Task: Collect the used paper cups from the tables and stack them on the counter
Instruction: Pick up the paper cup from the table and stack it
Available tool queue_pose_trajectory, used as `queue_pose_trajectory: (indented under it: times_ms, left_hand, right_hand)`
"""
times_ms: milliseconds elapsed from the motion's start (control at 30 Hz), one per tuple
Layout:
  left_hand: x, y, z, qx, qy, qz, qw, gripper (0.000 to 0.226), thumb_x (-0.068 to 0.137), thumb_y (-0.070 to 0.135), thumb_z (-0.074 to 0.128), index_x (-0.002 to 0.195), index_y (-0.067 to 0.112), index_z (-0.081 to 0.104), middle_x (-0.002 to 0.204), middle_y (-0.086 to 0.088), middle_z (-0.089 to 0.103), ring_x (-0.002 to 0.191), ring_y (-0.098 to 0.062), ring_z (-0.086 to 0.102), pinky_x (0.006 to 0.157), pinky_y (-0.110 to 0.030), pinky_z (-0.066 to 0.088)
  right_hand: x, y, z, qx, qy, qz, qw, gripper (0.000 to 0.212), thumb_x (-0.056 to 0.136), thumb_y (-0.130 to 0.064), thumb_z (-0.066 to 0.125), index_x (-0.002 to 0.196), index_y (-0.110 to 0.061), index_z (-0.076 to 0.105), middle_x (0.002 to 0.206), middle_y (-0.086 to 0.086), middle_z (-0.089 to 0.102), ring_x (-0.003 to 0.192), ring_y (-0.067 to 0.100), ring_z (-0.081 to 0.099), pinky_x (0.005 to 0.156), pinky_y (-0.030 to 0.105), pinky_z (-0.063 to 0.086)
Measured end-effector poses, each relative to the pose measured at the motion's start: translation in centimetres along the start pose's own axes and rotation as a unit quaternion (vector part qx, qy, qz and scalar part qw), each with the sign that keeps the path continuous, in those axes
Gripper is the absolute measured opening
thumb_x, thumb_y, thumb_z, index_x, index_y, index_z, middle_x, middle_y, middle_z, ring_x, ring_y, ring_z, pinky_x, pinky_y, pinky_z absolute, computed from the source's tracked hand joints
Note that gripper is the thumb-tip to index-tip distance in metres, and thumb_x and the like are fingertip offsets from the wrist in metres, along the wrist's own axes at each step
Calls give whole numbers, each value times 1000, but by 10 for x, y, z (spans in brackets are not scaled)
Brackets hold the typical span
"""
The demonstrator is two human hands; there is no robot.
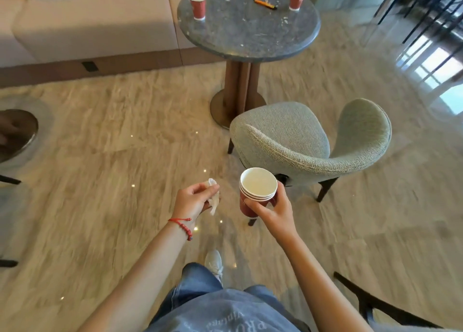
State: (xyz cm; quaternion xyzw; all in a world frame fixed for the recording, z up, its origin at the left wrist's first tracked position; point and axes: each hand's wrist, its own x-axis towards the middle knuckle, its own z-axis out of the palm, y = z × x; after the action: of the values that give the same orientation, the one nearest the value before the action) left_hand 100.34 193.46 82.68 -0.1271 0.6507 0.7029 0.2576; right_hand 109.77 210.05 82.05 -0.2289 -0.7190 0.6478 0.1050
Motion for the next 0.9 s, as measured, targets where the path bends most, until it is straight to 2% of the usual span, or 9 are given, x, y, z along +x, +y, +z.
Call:
queue_pose_trajectory:
  times_ms: [100, 200, 300, 400, 467, 600, 700, 800, 900]
  left_hand:
    - [39, 22, -15, -21, 18, -1, 1000, 32, 78, 7, 70, 48, 15, 62, 46, -1, 60, 56, -15, 65, 68, -26, 57]
    - [75, 45, -23, -28, 35, -8, 999, 21, 77, 8, 71, 58, 10, 63, 50, -3, 63, 64, -16, 69, 65, -25, 57]
    - [105, 69, -25, -31, 44, -10, 998, 23, 77, 10, 71, 56, 11, 63, 52, -4, 64, 65, -16, 69, 62, -23, 55]
    - [143, 91, -22, -33, 58, -6, 998, 26, 79, 9, 69, 54, 10, 61, 49, -3, 61, 57, -17, 63, 63, -23, 55]
    - [170, 107, -19, -36, 68, -2, 997, 26, 79, 6, 68, 55, 8, 59, 47, -3, 59, 59, -21, 60, 69, -30, 53]
    - [222, 139, -14, -37, 97, 6, 995, 26, 79, 4, 67, 56, 7, 59, 49, -2, 61, 60, -17, 63, 60, -23, 53]
    - [255, 165, -10, -35, 102, 11, 994, 25, 80, 5, 67, 56, 6, 58, 48, -2, 60, 61, -17, 63, 62, -22, 53]
    - [289, 189, -12, -36, 121, 18, 992, 23, 80, 6, 67, 59, 3, 57, 51, -1, 63, 58, -14, 63, 65, -24, 54]
    - [321, 211, -15, -48, 122, 21, 991, 30, 81, 6, 67, 52, 8, 58, 50, -1, 61, 54, -13, 61, 67, -27, 53]
  right_hand:
    - [45, -10, 27, 5, -4, -2, 1000, 58, 60, -28, 81, 109, -36, 51, 108, -13, 63, 100, -2, 59, 83, 13, 45]
    - [84, -18, 48, 5, -18, -3, 1000, 58, 61, -27, 81, 110, -33, 52, 106, -12, 64, 100, 1, 59, 86, 19, 45]
    - [125, -27, 62, -4, -38, -4, 999, 63, 59, -34, 82, 114, -35, 51, 109, -13, 64, 104, 3, 59, 89, 22, 47]
    - [175, -35, 72, -18, -56, -10, 998, 63, 57, -44, 80, 113, -43, 50, 109, -21, 61, 105, 1, 58, 86, 17, 47]
    - [210, -40, 80, -19, -60, -13, 998, 62, 57, -45, 80, 111, -42, 50, 110, -19, 61, 105, 0, 58, 85, 16, 47]
    - [276, -51, 94, -7, -81, -9, 997, 59, 60, -33, 81, 112, -32, 52, 109, -9, 63, 101, 2, 60, 83, 17, 48]
    - [323, -63, 102, -27, -90, -22, 995, 56, 63, -23, 82, 110, -31, 52, 105, -8, 63, 95, -7, 58, 77, 9, 46]
    - [367, -74, 114, -26, -95, -19, 995, 55, 68, -8, 82, 108, -31, 52, 104, -9, 63, 92, -8, 59, 78, 9, 46]
    - [405, -84, 131, -30, -84, -15, 996, 54, 64, -17, 82, 108, -30, 53, 103, -13, 64, 94, -4, 59, 81, 14, 47]
